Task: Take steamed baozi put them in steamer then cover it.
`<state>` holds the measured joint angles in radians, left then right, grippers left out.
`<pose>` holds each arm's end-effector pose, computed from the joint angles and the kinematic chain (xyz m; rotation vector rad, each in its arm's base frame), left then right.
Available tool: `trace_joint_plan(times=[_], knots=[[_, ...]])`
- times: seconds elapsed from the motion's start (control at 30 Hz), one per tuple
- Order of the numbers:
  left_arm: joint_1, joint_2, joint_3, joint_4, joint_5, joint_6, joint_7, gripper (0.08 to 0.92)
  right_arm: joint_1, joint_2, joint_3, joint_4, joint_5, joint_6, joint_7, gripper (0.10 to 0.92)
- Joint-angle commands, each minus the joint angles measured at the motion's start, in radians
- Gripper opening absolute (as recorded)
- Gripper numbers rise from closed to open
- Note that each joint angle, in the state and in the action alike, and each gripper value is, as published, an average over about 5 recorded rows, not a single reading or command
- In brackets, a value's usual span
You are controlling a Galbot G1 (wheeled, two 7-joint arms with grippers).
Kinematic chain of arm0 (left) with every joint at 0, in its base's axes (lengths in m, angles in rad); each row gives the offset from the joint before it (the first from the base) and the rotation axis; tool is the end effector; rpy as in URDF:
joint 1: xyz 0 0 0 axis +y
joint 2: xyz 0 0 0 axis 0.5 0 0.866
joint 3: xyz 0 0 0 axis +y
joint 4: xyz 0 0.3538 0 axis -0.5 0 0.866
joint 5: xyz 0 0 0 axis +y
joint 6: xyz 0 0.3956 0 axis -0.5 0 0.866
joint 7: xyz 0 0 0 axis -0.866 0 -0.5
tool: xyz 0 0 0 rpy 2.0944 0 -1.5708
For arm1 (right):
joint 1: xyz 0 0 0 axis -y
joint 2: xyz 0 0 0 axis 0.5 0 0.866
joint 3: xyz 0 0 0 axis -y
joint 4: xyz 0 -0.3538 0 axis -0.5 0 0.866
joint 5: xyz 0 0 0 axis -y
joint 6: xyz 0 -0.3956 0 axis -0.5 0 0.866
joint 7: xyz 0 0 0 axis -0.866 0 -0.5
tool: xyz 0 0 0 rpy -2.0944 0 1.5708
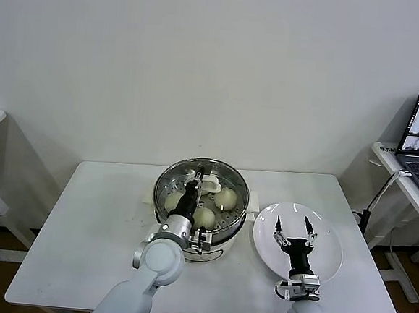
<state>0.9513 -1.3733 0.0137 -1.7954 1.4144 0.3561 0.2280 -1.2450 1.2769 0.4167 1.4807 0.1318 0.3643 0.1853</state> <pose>0.3585 -0.1414 -0.2662 0.2445 2.1235 2.1091 0.3085 -0.0726 -0.4544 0.0871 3.0662 -0.2006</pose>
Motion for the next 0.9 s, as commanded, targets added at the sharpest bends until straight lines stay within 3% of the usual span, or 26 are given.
trace_joint_plan(times=[0.03,0.47,0.7,0.9], knots=[[0.001,-0.005,-0.001,0.008,0.01,0.005,0.006,0.194,0.003,0.001,0.0,-0.004,0.0,0.001,0.0,0.823],[0.011,-0.015,-0.008,0.006,-0.001,0.004,0.002,0.217,0.005,0.002,0.0,-0.007,-0.001,0.002,0.0,0.823],[0.035,0.0,-0.014,-0.057,-0.027,0.008,-0.001,0.407,0.003,0.002,-0.001,-0.008,-0.002,0.003,-0.001,0.823],[0.094,0.074,-0.013,-0.197,-0.092,0.012,0.006,0.57,0.009,-0.001,-0.001,-0.008,0.0,0.002,0.0,0.823]])
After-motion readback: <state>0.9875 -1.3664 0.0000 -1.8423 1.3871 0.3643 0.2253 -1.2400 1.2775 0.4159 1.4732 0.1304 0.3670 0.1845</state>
